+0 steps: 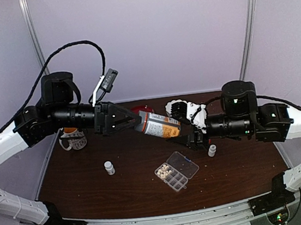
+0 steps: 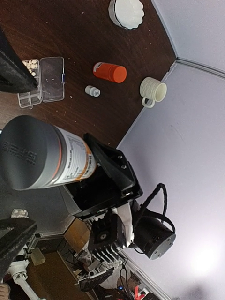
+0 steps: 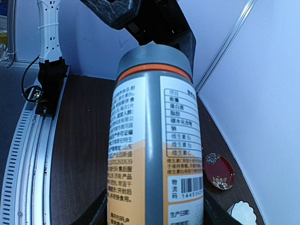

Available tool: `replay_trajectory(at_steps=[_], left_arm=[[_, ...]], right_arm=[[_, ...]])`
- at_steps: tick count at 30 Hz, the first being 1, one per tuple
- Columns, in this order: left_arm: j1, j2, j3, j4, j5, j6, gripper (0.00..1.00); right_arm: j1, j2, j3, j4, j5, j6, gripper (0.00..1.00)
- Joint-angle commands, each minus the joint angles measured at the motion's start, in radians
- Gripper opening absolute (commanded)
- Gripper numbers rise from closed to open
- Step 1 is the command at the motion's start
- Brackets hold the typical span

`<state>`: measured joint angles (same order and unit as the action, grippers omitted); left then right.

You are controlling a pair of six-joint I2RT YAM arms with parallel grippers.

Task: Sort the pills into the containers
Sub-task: Screw the lid of the pill bottle onto the pill bottle.

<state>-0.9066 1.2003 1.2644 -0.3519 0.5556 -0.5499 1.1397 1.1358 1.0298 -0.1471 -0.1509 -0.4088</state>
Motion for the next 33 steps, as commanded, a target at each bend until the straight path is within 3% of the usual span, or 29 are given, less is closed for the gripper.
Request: replay_trajectory(at_steps=[1, 17, 33], left_arm=[[0.004, 0.001, 0.008, 0.044, 0.045, -0.018, 0.94], [0.003, 0.007, -0.007, 0.039, 0.071, -0.01, 0.85], [0.002, 0.009, -0.012, 0.021, 0.077, 0.02, 0.91]], right_arm=[[0.009, 0.01, 0.047, 0.011, 0.023, -0.01, 0.0], [0.012, 0.045, 0.07, -0.001, 0.043, -0.007, 0.0], [0.013, 0.044, 0.065, 0.012, 0.049, -0.001, 0.0]])
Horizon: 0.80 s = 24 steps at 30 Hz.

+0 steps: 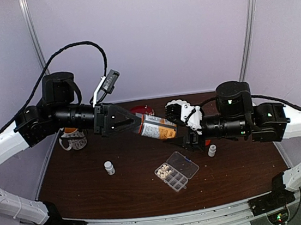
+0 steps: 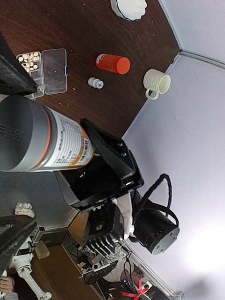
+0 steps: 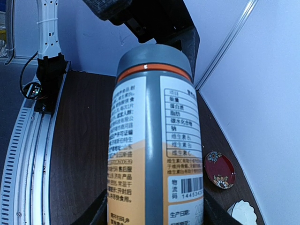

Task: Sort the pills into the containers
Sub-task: Screw the lid of the pill bottle onto the pill bottle.

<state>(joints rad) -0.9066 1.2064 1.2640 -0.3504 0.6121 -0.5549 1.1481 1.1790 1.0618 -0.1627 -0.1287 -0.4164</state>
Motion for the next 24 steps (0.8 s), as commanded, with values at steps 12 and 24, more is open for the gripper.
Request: replay_trajectory(at_steps=[12, 24], left_arm=[[0.002, 0.018, -0.002, -0.017, 0.034, 0.039, 0.89], [0.002, 0.024, 0.009, -0.023, 0.052, 0.066, 0.45]], right_arm=[[0.005, 0.002, 0.034, 0.035, 0.022, 0.011, 0.0], [0.005, 0.018, 0.045, 0.017, 0.016, 0.013, 0.0]])
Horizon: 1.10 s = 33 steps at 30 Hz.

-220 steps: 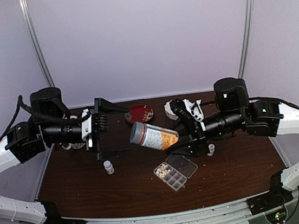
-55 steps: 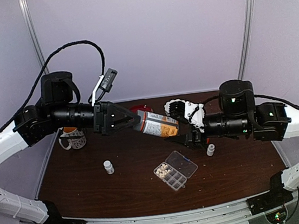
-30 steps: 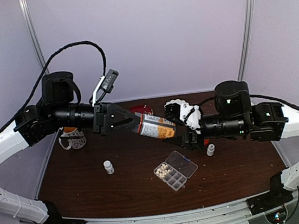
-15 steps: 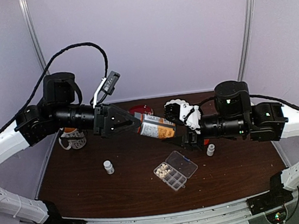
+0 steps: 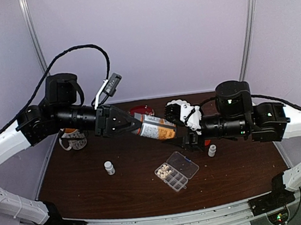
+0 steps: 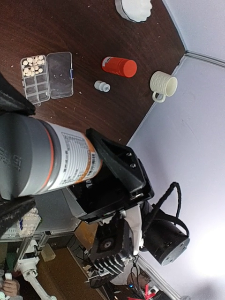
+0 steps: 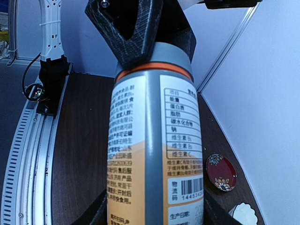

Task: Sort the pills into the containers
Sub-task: Screw the lid of the pill bottle onto the pill bottle, then pass from the left arm to the right

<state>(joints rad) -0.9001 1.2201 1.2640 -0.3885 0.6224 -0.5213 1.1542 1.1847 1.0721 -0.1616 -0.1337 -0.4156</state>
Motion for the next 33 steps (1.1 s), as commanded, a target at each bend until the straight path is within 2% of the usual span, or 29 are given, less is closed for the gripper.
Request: replay_trajectory(at_steps=[1, 4, 6, 10, 11, 14, 16, 22, 27, 33], left_arm=[[-0.004, 0.013, 0.009, 0.014, 0.049, 0.044, 0.37], [-0.006, 0.016, 0.009, 0.014, 0.063, 0.085, 0.1], [-0.005, 0.01, 0.012, 0.014, 0.06, 0.126, 0.0], [-0.024, -0.023, -0.013, 0.048, 0.046, 0.253, 0.0], [-0.034, -0.036, -0.027, 0.062, 0.057, 0.301, 0.03], [-0.066, -0.067, -0.053, 0.042, 0.13, 0.596, 0.06], [-0.074, -0.083, -0.057, 0.012, 0.121, 0.756, 0.0], [-0.076, -0.088, -0.055, -0.028, 0.065, 1.09, 0.0], [-0.082, -0.065, -0.02, -0.021, -0.049, 1.204, 0.0], [-0.084, -0.081, -0.018, 0.049, -0.088, 1.188, 0.0]], right_arm=[[-0.002, 0.014, 0.039, 0.011, 0.012, 0.019, 0.0], [-0.003, 0.024, 0.054, -0.008, -0.033, 0.038, 0.0], [-0.006, 0.033, 0.073, -0.033, -0.078, 0.049, 0.0], [-0.02, 0.041, 0.106, -0.068, -0.19, 0.081, 0.0], [-0.025, 0.041, 0.111, -0.073, -0.213, 0.089, 0.0], [-0.035, 0.038, 0.116, -0.078, -0.282, 0.109, 0.0], [-0.04, 0.038, 0.118, -0.084, -0.328, 0.12, 0.0], [-0.06, 0.05, 0.12, -0.079, -0.439, 0.161, 0.0], [-0.065, 0.064, 0.123, -0.087, -0.46, 0.175, 0.0], [-0.065, 0.072, 0.102, -0.089, -0.435, 0.175, 0.0]])
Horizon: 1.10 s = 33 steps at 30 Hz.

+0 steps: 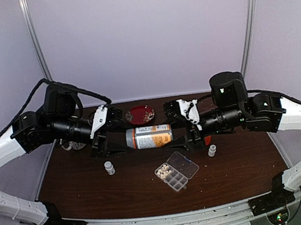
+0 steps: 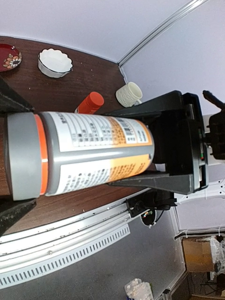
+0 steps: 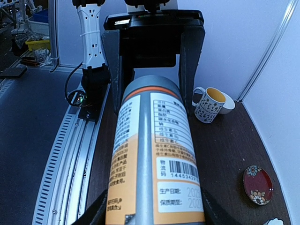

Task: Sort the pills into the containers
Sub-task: Pass from the left arm to the right

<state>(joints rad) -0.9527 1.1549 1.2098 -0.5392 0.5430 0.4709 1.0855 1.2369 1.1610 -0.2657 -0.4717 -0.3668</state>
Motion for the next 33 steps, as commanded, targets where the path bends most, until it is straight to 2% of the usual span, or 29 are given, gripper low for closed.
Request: replay_trajectory(at_steps=[1, 9, 16, 22, 26, 30, 31, 32, 33], left_arm=[[-0.032, -0.024, 0.029, 0.222, -0.018, 0.175, 0.0], [-0.032, -0.103, -0.043, 0.427, -0.025, -0.058, 0.0], [-0.031, -0.093, -0.039, 0.502, 0.042, -0.257, 0.0], [-0.031, -0.078, -0.034, 0.495, 0.009, -0.377, 0.0], [-0.031, -0.075, -0.006, 0.363, -0.124, -0.419, 0.0], [-0.032, -0.051, 0.059, 0.138, -0.304, -0.432, 0.0], [-0.032, -0.045, 0.063, 0.101, -0.347, -0.433, 0.0], [-0.031, -0.043, 0.064, 0.07, -0.39, -0.438, 0.0], [-0.03, -0.041, 0.059, 0.049, -0.43, -0.446, 0.0]], right_arm=[[0.003, 0.023, 0.008, 0.018, -0.094, 0.125, 0.0], [0.002, 0.044, -0.053, 0.074, -0.061, 0.133, 0.0], [0.002, 0.055, -0.098, 0.171, -0.016, 0.155, 0.0], [0.003, 0.045, -0.134, 0.254, 0.013, 0.175, 0.02], [0.002, 0.021, -0.156, 0.262, 0.064, 0.179, 0.41], [0.002, -0.038, -0.218, 0.316, 0.155, 0.193, 0.67], [0.002, -0.061, -0.235, 0.328, 0.182, 0.197, 0.77], [0.002, -0.077, -0.252, 0.339, 0.196, 0.196, 0.91], [0.002, -0.092, -0.268, 0.351, 0.209, 0.197, 0.98]])
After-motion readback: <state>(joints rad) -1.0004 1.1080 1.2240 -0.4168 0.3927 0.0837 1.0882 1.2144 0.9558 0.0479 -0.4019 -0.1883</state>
